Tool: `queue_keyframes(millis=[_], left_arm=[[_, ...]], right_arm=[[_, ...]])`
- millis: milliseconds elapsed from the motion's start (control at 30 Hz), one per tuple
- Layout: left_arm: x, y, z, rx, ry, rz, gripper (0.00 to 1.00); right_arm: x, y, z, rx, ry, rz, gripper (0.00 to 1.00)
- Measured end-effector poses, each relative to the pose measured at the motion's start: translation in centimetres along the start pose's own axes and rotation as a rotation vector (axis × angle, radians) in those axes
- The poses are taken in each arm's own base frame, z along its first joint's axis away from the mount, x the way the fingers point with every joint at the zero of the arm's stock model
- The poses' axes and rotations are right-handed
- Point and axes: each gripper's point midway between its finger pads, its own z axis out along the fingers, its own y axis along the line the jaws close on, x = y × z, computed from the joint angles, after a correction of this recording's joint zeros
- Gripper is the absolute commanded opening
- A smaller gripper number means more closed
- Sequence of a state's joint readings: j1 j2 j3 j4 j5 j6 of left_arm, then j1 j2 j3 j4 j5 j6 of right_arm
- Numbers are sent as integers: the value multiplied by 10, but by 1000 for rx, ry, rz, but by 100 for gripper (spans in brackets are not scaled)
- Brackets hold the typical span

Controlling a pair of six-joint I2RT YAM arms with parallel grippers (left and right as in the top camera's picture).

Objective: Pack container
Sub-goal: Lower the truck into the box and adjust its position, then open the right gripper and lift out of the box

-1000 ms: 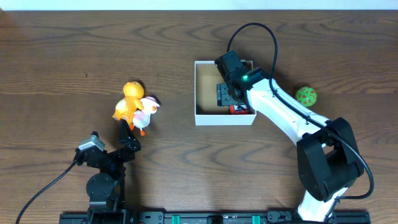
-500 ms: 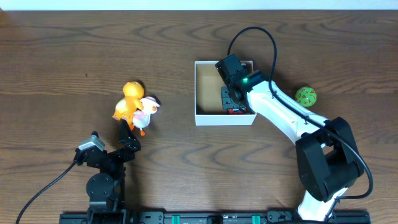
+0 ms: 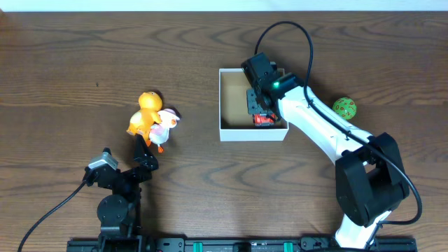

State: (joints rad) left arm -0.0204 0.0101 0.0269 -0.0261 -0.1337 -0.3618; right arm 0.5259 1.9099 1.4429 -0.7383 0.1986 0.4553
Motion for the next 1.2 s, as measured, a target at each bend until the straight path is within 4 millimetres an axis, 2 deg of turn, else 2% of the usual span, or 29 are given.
queue_keyframes(millis=[100, 667, 733, 767, 833, 1200], left_arm=[[0, 0, 0, 0, 0, 0, 98], [0, 0, 0, 0, 0, 0, 98], [0, 0, 0, 0, 0, 0, 98], [0, 0, 0, 0, 0, 0, 98], [0, 0, 0, 0, 0, 0, 98], [0, 0, 0, 0, 0, 0, 98]], right_arm=[[-8, 0, -3, 8, -26, 4, 33], [-21, -29, -2, 98, -63, 42, 36], [-21, -30, -2, 100, -64, 43, 38], [-21, -30, -2, 101, -64, 43, 45], [-21, -30, -2, 102, -65, 45, 52], [-21, -30, -2, 102, -67, 45, 55]])
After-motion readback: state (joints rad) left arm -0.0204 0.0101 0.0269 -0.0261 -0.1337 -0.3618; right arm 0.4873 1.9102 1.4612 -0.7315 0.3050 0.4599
